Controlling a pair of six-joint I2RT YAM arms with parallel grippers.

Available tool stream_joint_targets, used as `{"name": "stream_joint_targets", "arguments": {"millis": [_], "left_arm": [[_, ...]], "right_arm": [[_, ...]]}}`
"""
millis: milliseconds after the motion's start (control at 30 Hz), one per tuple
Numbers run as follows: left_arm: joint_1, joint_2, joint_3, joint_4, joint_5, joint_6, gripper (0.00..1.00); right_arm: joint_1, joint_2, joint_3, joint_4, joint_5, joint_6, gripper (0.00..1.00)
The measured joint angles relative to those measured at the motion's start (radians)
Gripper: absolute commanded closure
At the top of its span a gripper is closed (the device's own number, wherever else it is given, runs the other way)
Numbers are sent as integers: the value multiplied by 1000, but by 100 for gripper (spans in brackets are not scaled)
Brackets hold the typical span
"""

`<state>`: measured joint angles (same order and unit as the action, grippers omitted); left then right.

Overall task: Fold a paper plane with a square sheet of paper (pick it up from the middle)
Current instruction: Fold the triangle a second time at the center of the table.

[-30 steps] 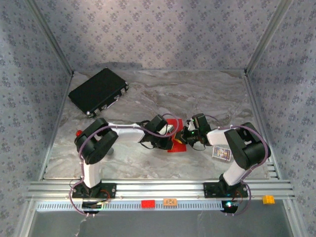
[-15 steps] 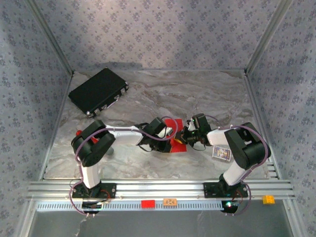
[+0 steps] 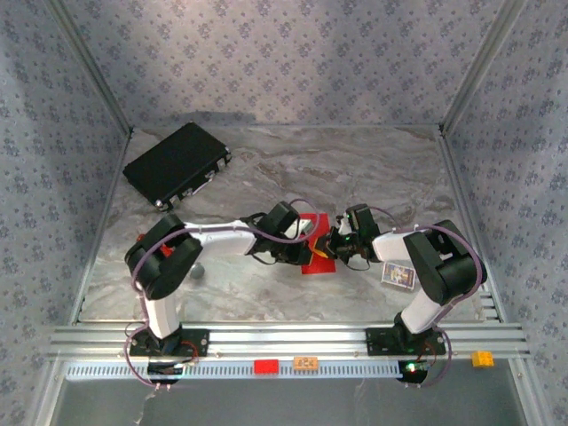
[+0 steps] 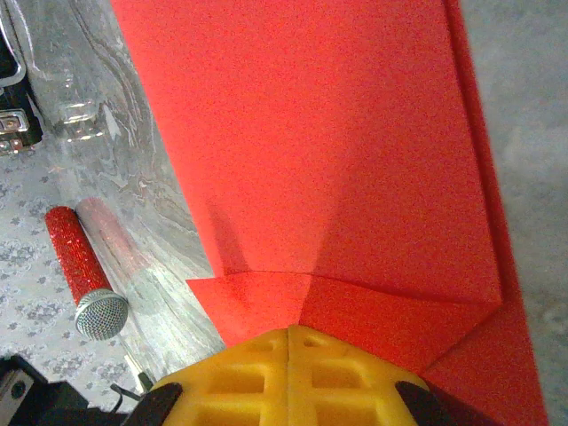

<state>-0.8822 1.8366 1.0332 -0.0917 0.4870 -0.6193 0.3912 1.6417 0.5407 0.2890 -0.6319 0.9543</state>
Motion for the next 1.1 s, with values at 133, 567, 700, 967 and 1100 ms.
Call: {"name": "stream_joint_targets", "arguments": {"millis": [133,567,700,967,1100], "left_arm": [[0,60,22,-4,12,-2,94],[1,29,-79,63,40,-3,94],[-5,15,-95,66,40,-3,94],[-9,3,-101,42,40,-2,94],[-13,-14,-108,11,40,-3,94]], "right_arm": [[0,0,0,0,0,0,98],[-1,0,0,-1,-1,0,98],[-1,0,0,-1,-1,0,98],[-1,0,0,-1,-1,0,98],[-1,0,0,-1,-1,0,98]]}}
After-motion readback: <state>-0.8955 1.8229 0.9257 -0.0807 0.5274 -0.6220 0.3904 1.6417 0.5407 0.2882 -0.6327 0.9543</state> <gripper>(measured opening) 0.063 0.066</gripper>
